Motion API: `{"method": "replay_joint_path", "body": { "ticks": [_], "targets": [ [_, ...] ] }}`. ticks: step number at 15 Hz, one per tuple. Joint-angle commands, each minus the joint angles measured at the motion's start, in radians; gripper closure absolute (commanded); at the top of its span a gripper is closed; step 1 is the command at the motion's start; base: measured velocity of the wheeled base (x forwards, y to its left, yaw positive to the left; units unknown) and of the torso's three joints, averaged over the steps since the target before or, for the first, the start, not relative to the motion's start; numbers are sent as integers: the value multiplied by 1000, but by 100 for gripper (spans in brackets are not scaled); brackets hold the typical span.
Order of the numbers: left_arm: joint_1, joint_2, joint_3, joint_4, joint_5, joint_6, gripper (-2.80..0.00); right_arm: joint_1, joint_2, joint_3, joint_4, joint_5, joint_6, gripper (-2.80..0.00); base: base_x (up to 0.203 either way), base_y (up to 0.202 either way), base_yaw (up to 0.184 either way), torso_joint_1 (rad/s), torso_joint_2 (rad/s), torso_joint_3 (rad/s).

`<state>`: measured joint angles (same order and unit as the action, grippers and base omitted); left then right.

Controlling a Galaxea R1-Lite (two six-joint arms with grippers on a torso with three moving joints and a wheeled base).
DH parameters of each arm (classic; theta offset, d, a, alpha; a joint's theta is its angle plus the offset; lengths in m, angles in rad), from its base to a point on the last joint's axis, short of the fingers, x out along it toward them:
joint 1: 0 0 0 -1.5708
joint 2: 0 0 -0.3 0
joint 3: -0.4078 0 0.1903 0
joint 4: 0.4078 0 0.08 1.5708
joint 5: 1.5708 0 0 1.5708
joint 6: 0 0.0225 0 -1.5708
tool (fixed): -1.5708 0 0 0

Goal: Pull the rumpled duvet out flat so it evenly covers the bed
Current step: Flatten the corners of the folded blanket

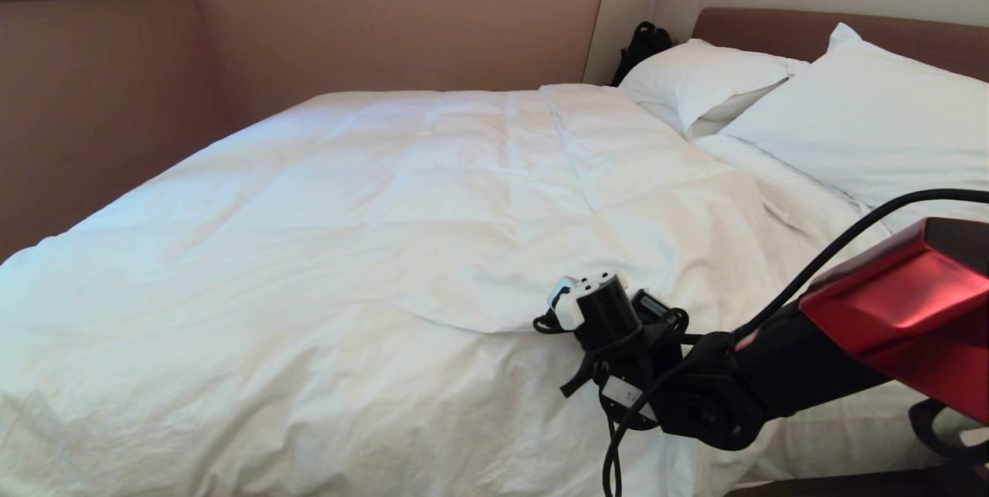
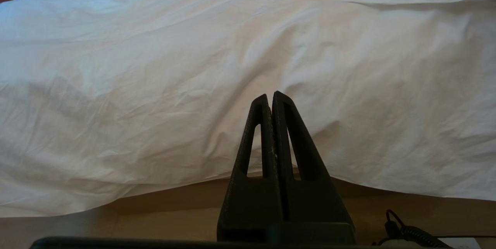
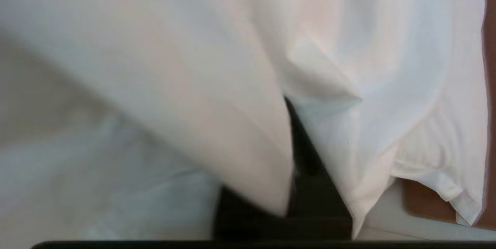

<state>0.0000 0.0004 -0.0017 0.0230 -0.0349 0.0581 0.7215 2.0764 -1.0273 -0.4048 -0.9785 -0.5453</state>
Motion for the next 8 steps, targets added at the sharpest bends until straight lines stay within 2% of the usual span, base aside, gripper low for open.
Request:
{"method": "replay_joint_path", "body": {
  "ticks": [1, 6, 8],
  "targets": [
    [0, 0, 0, 0, 0, 0, 0, 2, -94, 50, -2, -10, -3, 0, 0, 0, 0, 0, 0, 0],
    [0, 0, 0, 0, 0, 0, 0, 0, -283, 200, -3, -44, -2, 0, 0, 0, 0, 0, 0, 0],
    [0, 0, 0, 0, 0, 0, 0, -14, -427, 266, -3, -46, -2, 0, 0, 0, 0, 0, 0, 0]
  ]
}}
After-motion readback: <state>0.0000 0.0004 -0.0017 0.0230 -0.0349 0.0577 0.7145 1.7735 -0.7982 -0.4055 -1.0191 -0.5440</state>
